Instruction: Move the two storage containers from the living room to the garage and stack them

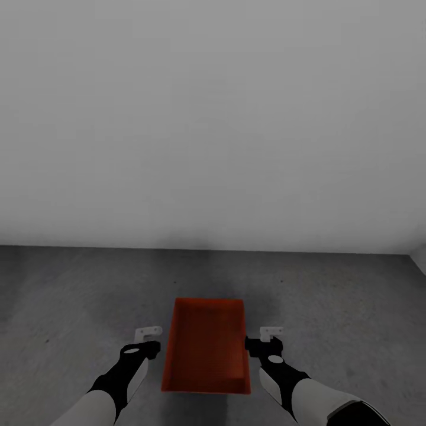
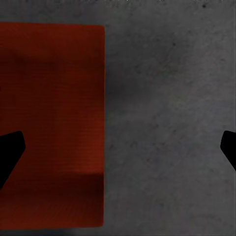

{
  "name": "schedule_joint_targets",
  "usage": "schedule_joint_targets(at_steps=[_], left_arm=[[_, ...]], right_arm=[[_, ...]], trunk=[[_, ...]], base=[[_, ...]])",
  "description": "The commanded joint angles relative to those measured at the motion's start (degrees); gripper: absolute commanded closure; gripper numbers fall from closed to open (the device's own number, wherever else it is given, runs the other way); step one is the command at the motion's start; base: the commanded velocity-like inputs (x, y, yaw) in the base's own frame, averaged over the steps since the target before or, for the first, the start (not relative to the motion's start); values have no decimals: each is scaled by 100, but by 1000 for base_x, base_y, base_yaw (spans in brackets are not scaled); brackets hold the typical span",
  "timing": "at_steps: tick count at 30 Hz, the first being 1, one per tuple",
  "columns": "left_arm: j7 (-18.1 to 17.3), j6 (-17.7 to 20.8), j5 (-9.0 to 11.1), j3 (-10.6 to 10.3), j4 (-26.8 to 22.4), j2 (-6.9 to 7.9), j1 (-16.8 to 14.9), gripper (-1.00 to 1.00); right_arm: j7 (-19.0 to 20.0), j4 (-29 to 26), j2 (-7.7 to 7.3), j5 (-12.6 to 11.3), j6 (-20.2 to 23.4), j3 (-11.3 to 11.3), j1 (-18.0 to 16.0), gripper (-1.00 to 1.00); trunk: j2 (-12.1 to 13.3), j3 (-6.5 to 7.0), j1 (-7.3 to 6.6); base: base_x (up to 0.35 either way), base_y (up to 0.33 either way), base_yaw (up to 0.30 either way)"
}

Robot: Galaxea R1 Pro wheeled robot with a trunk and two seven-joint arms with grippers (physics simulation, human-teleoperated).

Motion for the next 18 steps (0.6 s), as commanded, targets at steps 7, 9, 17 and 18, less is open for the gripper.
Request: schedule_joint_targets(at_steps=[7, 9, 17, 18], left_arm=[[4, 30, 3, 30, -12, -6, 0, -100], [4, 30, 6, 29, -12, -6, 0, -100], [4, 30, 8, 34, -12, -6, 0, -100], [4, 30, 9, 33, -12, -6, 0, -100]], right_arm=[[-18, 5, 1, -55, -24, 49, -4, -100], [-18, 5, 1, -55, -31, 49, -4, -100], [-21, 5, 1, -55, -62, 49, -4, -100], [-20, 5, 1, -55, -63, 49, -4, -100]], trunk=[[280, 122, -154], [360, 158, -198], [681, 302, -374], [721, 320, -396]], base=[[0, 0, 0], [0, 0, 0], [0, 0, 0], [0, 0, 0]])
